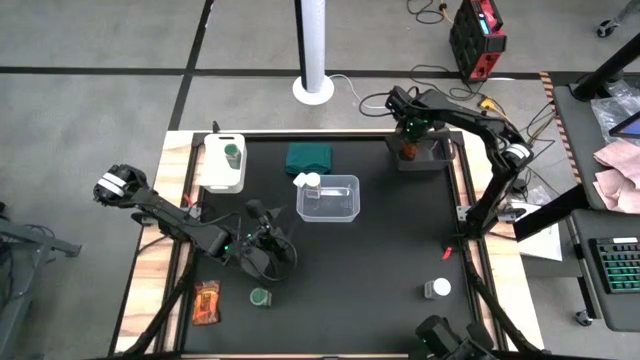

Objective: Sort spices by type
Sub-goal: Put the bottom right spice pack into the black bin

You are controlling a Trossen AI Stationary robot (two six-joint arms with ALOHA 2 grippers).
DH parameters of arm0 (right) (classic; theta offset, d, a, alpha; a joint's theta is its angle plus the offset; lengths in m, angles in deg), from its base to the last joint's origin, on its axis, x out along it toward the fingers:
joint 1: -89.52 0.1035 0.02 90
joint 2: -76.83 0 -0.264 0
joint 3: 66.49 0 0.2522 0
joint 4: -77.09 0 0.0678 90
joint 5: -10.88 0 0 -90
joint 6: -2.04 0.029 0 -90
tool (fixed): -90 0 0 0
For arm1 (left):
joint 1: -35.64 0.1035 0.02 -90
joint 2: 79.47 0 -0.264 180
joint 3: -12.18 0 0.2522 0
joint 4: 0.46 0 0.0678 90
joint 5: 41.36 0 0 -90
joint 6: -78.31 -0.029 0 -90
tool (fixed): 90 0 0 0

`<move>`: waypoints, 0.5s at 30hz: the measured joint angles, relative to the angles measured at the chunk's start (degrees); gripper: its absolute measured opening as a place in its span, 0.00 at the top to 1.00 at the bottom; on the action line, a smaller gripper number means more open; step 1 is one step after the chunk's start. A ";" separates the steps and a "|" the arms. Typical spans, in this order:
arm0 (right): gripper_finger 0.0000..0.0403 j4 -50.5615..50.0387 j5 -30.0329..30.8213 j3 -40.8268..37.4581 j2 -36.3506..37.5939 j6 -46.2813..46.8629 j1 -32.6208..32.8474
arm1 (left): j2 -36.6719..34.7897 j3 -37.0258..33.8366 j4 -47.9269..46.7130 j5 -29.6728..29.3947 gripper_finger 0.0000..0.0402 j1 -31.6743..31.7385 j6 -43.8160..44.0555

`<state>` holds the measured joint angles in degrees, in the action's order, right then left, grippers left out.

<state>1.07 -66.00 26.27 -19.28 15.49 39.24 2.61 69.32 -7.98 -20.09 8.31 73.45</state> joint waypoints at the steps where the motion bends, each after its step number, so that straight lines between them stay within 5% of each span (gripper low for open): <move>1: 0.92 -0.01 0.00 0.00 0.00 0.00 0.00 | 0.00 0.00 0.00 0.00 0.48 0.00 0.02; 15: 0.65 -0.56 0.30 0.06 0.32 0.02 0.00 | 0.00 0.00 0.04 -0.04 0.48 0.00 0.06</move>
<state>0.51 -65.70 26.34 -18.97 15.51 39.24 2.61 69.32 -7.94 -20.13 8.31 73.51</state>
